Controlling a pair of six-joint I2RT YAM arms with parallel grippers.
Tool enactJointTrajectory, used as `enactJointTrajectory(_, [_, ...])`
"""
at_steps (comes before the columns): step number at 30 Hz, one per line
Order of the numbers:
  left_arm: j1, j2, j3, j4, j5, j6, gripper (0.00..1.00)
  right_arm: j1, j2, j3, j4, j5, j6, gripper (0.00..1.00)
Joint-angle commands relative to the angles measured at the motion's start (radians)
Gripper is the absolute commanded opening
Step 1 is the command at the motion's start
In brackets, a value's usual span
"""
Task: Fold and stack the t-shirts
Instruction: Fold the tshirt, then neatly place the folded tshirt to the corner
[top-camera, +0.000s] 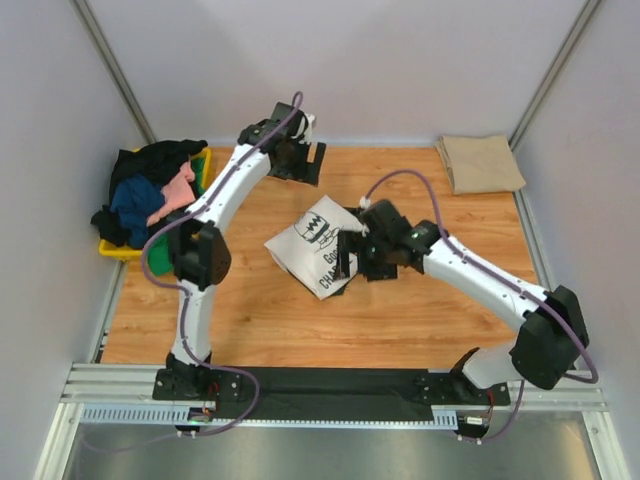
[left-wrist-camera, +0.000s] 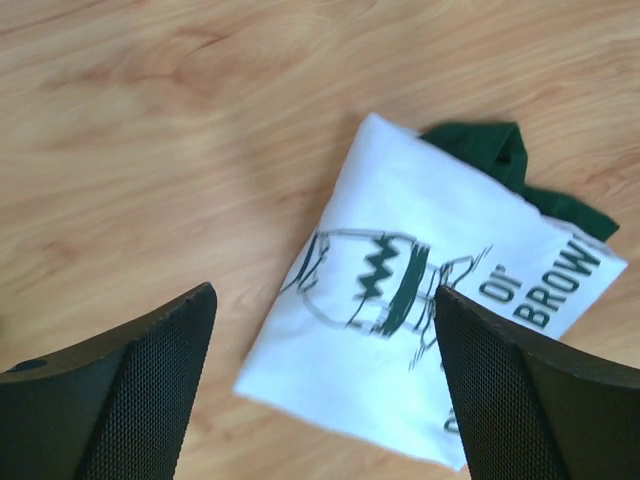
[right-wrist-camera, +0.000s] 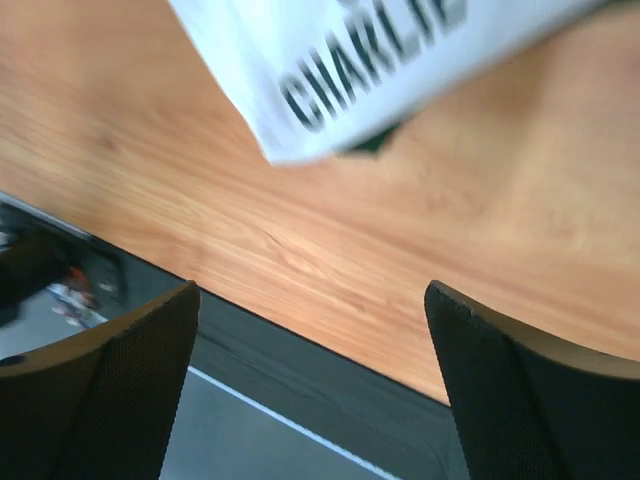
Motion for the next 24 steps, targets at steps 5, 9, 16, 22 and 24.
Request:
enactJointTrajectory(5, [0.02,-0.413,-0.287,-0.073,-0.192,-0.007,0.96,-0.274,0.162,0.393,-0.023,-0.078,-0.302,0.97])
enactJointTrajectory(9, [0.02,-0.621,-0.591,-0.065,-0.156,-0.11,0.96,-0.409,0.341,0.613,-0.015,-0.251,-0.409,0.98])
enactJointTrajectory(16, [0.02,-0.911,-1.129,0.178,-0.013,-0.349,0.95,-0.463,0.743,0.937,-0.041,-0.363,-0.494,0.96])
enactJointTrajectory(22, [0.001,-0.997,-1.411,0.496,0.233,-0.435,0.93,-0.463,0.955,1.105,-0.027,-0.414,-0.497,0.97])
enactJointTrajectory(24, [0.001,-1.01,-1.456,0.548,0.236,-0.432,0.93,-0.459,1.027,1.135,-0.035,-0.431,-0.489,0.97])
